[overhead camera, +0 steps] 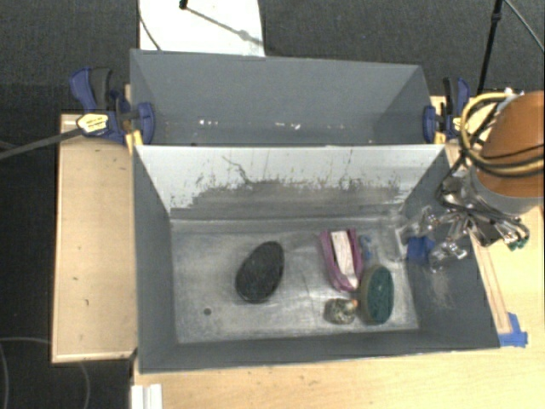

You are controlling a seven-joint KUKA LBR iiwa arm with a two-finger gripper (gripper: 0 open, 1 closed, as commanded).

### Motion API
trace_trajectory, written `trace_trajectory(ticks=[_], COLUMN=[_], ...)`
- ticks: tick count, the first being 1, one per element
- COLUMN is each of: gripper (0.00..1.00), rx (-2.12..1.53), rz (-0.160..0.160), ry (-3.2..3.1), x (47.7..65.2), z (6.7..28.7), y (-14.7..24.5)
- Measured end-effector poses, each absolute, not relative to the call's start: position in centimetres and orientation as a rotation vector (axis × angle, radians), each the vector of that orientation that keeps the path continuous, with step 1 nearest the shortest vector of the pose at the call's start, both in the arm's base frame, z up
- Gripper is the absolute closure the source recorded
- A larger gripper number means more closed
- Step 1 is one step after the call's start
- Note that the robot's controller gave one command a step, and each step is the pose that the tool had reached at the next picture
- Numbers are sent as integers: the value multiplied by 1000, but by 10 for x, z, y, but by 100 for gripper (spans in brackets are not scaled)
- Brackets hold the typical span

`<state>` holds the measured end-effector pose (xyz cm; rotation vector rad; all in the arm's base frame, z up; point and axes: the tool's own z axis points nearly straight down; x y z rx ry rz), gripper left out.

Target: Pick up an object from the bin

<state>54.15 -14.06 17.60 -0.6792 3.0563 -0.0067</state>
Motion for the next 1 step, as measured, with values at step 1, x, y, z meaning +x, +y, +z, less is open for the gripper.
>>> trace_trajectory(ticks=[1], gripper=[100], rx=[-685], rz=[-6], ry=[3058], x=[544], z=[219], y=[-153])
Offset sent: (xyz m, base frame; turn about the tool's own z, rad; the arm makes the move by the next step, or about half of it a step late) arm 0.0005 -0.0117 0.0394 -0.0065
